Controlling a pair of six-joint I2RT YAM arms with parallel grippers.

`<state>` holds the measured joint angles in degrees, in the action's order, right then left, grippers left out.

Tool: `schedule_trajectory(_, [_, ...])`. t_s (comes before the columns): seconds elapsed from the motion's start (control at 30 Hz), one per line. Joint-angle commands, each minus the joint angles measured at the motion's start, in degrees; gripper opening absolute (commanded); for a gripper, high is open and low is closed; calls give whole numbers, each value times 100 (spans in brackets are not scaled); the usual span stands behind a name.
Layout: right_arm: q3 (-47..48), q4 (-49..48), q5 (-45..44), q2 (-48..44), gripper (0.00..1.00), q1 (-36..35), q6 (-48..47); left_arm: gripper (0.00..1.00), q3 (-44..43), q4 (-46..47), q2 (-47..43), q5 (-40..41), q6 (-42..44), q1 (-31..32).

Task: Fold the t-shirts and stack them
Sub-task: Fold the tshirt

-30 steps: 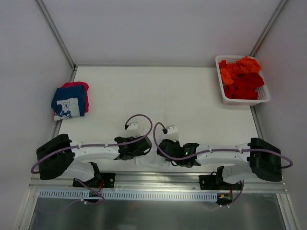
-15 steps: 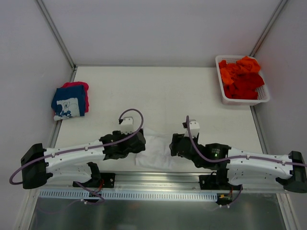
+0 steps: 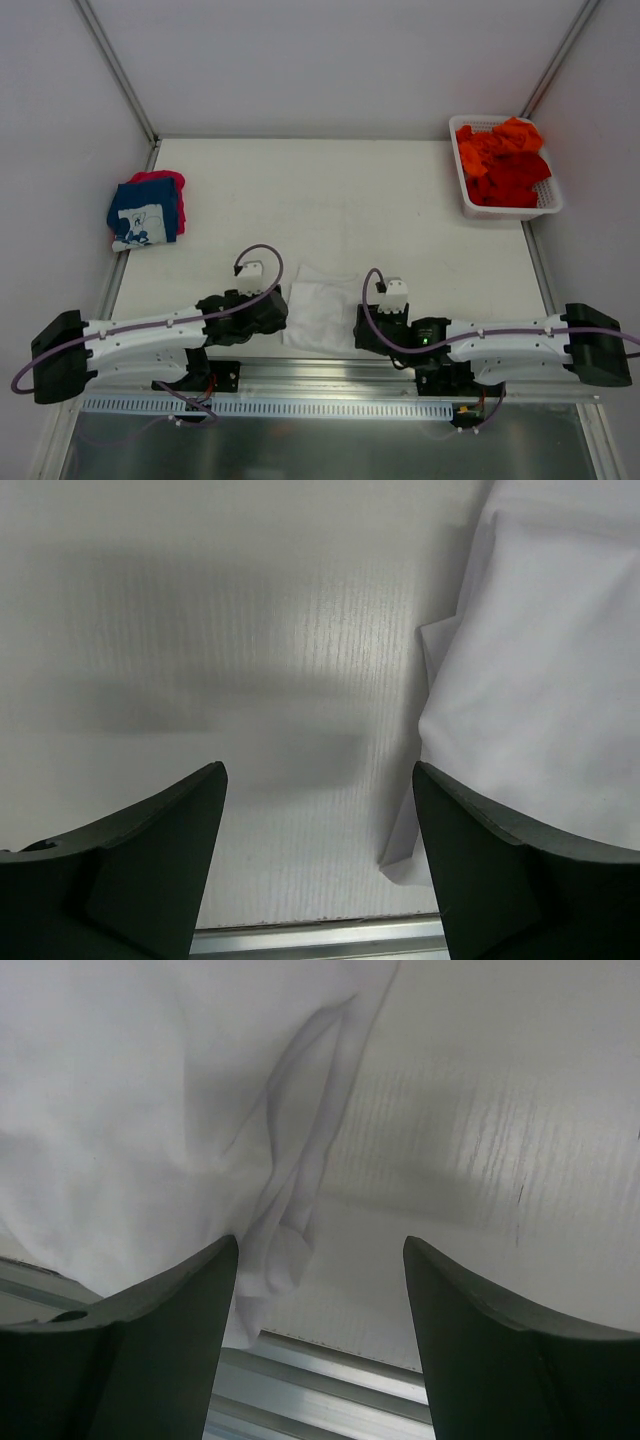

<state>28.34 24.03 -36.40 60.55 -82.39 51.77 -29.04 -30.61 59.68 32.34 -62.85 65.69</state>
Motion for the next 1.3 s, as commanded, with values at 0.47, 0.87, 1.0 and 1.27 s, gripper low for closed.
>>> schedule_trajectory(0.47, [-356,-313,-437,-649,71,-400,651,78,2323,2252,-3981,-1071,730,58])
schedule_trajectory(0.87, [-363,-152,-693,-879,71,-506,720,79,2525,3491,-3376,-1308,906,58])
schedule_trajectory(1.0, [-627,-381,-702,-931,71,-515,791,79,2631,4000,-3103,-1449,923,49])
schedule_trajectory(1.27, [-892,-1507,-807,-888,71,-541,238,80,2789,4256,-3112,-1502,933,49])
